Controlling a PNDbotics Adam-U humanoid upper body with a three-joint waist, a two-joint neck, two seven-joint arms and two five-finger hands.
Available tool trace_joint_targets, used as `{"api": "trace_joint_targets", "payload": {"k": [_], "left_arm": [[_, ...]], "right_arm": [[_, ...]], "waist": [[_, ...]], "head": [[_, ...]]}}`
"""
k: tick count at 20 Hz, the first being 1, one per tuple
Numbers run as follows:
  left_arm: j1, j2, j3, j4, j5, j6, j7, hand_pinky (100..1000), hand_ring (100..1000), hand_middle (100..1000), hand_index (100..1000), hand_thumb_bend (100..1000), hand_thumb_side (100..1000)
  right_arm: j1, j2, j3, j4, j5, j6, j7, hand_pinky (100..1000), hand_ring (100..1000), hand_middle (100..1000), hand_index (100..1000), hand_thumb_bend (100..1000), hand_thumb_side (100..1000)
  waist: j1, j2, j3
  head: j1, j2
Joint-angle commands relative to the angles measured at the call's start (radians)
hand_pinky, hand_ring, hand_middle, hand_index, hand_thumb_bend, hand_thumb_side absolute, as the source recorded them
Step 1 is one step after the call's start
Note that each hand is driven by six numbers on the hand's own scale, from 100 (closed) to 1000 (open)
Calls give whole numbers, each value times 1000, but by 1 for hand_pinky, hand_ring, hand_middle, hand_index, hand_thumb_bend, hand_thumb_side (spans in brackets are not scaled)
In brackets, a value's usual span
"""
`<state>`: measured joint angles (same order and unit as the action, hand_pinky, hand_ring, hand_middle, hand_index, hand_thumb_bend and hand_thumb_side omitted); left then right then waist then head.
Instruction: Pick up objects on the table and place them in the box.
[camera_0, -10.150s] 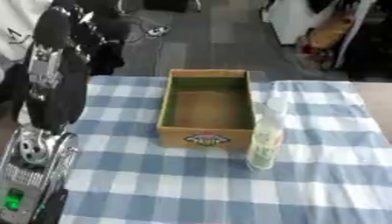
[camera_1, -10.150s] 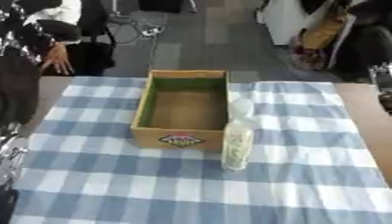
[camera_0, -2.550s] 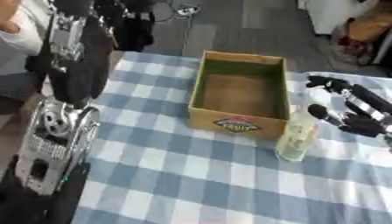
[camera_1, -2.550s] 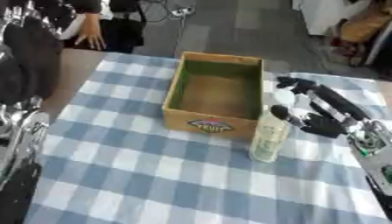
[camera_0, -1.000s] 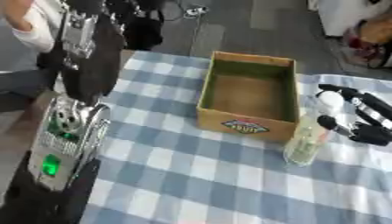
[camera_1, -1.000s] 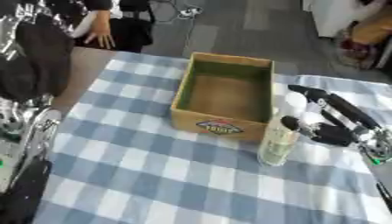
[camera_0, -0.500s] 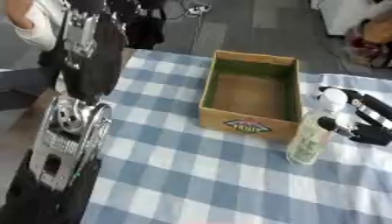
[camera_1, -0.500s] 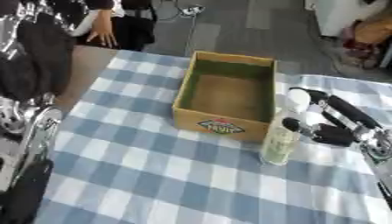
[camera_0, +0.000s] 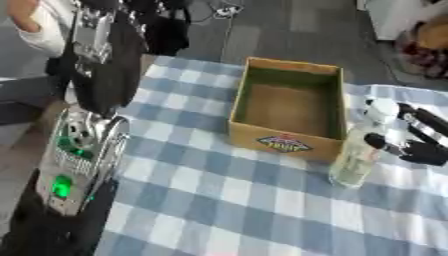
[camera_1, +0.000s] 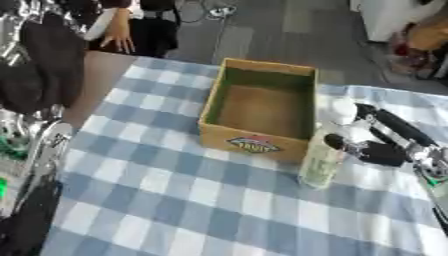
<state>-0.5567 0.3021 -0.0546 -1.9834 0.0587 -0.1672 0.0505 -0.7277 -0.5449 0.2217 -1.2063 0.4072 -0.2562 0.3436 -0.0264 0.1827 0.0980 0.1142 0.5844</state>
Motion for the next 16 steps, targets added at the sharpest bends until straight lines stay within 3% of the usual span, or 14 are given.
{"api": "trace_joint_targets", "payload": {"k": [1, 3, 4, 6, 10, 12, 13, 16], "left_arm": [[-16, 7, 1, -17, 6, -2, 1, 722, 648, 797, 994, 342, 937], [-16, 7, 1, -17, 6, -3, 1, 722, 648, 797, 993, 342, 937], [-15, 7, 1, -17, 6, -3, 1, 722, 648, 797, 993, 342, 937], [-15, 8, 1, -17, 6, -2, 1, 723, 648, 796, 993, 343, 937], [-14, 8, 1, -17, 5, -2, 2, 723, 647, 796, 993, 344, 937], [-14, 9, 1, -17, 5, -2, 1, 723, 647, 796, 993, 344, 937], [-14, 9, 1, -17, 5, -2, 1, 723, 647, 796, 993, 344, 937], [-14, 9, 1, -17, 5, -2, 1, 723, 647, 796, 993, 343, 937]], "right_arm": [[-25, -23, -13, -10, -40, -1, 0, 903, 717, 784, 1000, 587, 899], [-25, -23, -13, -8, -88, 5, -6, 819, 662, 740, 1000, 587, 893], [-25, -24, -13, -8, -108, 10, -8, 673, 594, 679, 970, 564, 891], [-27, -27, -14, -11, -147, 25, -27, 519, 496, 572, 893, 556, 881], [-27, -34, -13, -27, -198, 52, -83, 128, 203, 273, 610, 539, 826], [-26, -35, -12, -34, -225, 62, -110, 100, 100, 142, 488, 515, 797], [-25, -35, -12, -36, -239, 67, -123, 100, 100, 109, 459, 499, 792], [-22, -34, -8, -41, -287, 78, -150, 100, 100, 100, 368, 371, 781]], "waist": [[0, -14, 0], [1, -14, -1], [1, -14, -1], [1, -15, -2], [1, -15, -2], [0, -15, -3], [0, -15, -3], [1, -15, -2]], "head": [[9, 3], [9, 5], [9, 5], [9, 6], [11, 7], [12, 8], [12, 8], [13, 8]]}}
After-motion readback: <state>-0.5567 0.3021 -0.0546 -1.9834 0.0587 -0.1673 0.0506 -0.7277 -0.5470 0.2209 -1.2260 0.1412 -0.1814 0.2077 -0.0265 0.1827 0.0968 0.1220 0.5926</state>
